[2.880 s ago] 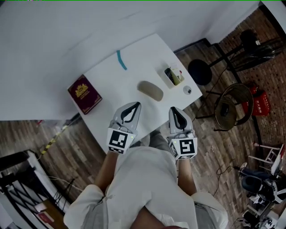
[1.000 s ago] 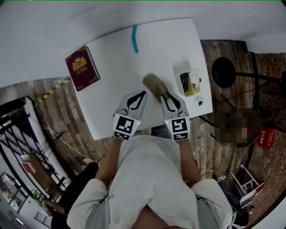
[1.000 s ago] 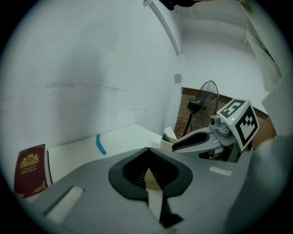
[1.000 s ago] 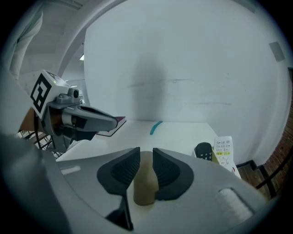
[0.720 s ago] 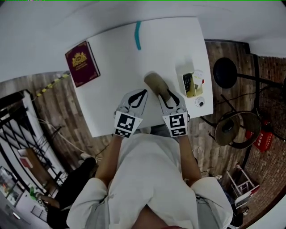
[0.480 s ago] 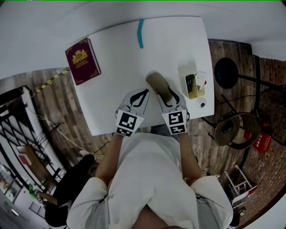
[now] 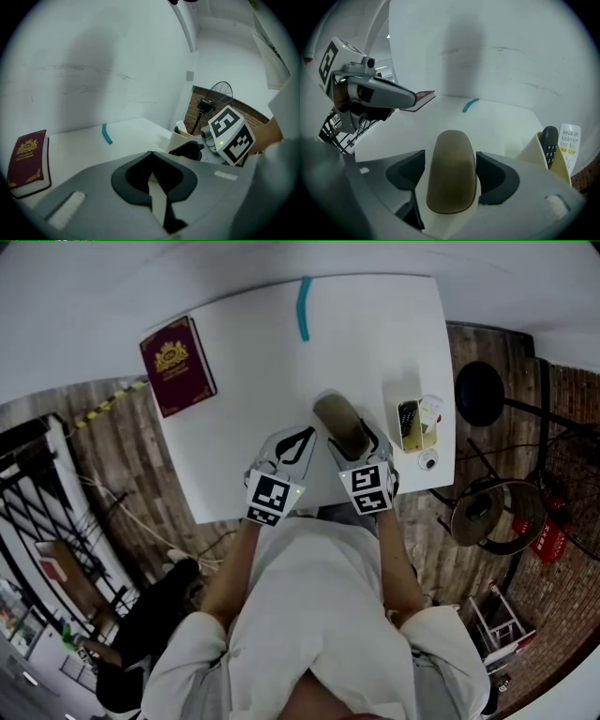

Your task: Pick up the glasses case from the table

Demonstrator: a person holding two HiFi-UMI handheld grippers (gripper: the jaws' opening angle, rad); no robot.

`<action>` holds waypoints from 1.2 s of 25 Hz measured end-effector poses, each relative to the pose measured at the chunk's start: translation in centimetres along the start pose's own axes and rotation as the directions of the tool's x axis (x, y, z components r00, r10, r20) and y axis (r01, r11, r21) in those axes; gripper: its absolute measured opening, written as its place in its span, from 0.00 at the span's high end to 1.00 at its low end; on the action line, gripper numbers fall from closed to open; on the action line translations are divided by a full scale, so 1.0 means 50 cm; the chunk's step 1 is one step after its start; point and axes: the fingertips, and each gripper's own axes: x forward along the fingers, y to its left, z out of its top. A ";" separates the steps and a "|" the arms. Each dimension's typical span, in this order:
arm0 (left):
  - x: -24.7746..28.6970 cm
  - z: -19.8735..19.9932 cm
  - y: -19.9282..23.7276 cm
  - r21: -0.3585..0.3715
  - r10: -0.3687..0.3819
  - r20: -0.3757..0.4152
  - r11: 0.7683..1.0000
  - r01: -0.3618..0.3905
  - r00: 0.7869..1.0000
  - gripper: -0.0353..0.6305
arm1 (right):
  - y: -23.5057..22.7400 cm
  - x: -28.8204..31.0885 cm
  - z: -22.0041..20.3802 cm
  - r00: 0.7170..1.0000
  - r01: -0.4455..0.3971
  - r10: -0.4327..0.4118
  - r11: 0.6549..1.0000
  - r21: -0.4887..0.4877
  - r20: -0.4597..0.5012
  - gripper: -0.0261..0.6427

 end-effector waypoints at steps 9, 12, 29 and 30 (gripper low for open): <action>-0.002 -0.002 0.006 -0.003 -0.007 -0.006 1.000 0.007 1.000 0.92 | -0.009 0.031 -0.028 0.998 0.010 -0.011 1.000 -0.010 -0.061 0.42; -0.002 -0.003 0.004 -0.002 -0.011 -0.009 1.000 0.011 1.000 0.92 | -0.011 0.036 -0.031 0.998 0.012 -0.012 1.000 -0.002 -0.062 0.42; -0.009 -0.008 -0.015 0.006 0.002 -0.013 1.000 -0.002 1.000 0.92 | -0.007 0.035 -0.028 0.998 -0.009 0.007 0.999 -0.033 -0.055 0.44; -0.011 -0.007 -0.015 0.006 0.005 -0.013 1.000 -0.005 1.000 0.92 | -0.006 0.035 -0.028 0.999 -0.013 0.011 1.000 -0.025 -0.053 0.44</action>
